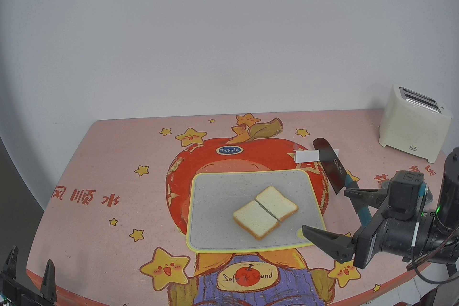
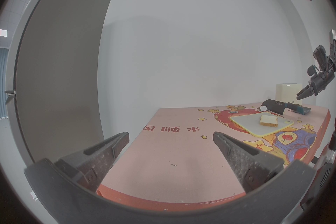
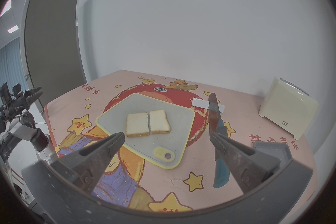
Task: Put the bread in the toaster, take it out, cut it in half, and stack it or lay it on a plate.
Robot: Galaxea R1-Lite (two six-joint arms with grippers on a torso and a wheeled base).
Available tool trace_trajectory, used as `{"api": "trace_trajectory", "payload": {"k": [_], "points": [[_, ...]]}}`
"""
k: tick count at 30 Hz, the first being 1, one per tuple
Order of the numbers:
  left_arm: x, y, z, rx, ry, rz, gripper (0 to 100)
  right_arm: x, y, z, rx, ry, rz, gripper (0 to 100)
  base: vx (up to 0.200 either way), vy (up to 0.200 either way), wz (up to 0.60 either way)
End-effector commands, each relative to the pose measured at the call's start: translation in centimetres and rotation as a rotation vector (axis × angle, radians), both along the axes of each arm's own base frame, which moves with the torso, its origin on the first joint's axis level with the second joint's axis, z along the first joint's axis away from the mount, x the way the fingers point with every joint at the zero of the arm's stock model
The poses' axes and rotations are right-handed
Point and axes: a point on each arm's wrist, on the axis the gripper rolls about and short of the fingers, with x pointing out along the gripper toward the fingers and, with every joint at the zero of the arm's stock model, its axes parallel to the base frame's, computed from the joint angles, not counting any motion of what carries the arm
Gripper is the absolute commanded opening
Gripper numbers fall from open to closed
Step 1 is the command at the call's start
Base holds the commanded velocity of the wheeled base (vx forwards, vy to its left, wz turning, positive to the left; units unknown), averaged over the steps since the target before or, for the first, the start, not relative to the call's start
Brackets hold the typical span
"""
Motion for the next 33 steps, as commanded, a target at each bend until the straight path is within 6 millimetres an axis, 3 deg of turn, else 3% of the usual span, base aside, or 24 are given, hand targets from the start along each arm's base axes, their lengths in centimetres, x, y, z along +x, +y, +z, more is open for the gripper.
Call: {"api": "trace_trajectory", "payload": {"k": [1, 17, 25, 28, 33], "points": [[0.1, 0.0, -0.4, 0.0, 0.017, 0.0, 100, 0.2, 0.3, 0.0, -0.009, -0.003, -0.011, 100, 0.0, 0.0, 0.0], [0.1, 0.0, -0.4, 0.0, 0.017, 0.0, 100, 1.7, 0.0, 1.2, 0.0, -0.043, -0.072, 100, 0.0, 0.0, 0.0], [0.1, 0.0, -0.4, 0.0, 0.017, 0.0, 100, 4.7, 1.2, 2.7, -0.003, -0.078, -0.121, 100, 0.0, 0.0, 0.0], [0.1, 0.0, -0.5, 0.0, 0.018, 0.0, 100, 7.2, 2.6, 3.0, -0.017, -0.085, -0.149, 100, 0.0, 0.0, 0.0], [0.1, 0.0, -0.4, 0.0, 0.017, 0.0, 100, 8.7, 4.1, 3.5, -0.004, -0.099, -0.155, 100, 0.0, 0.0, 0.0]]}}
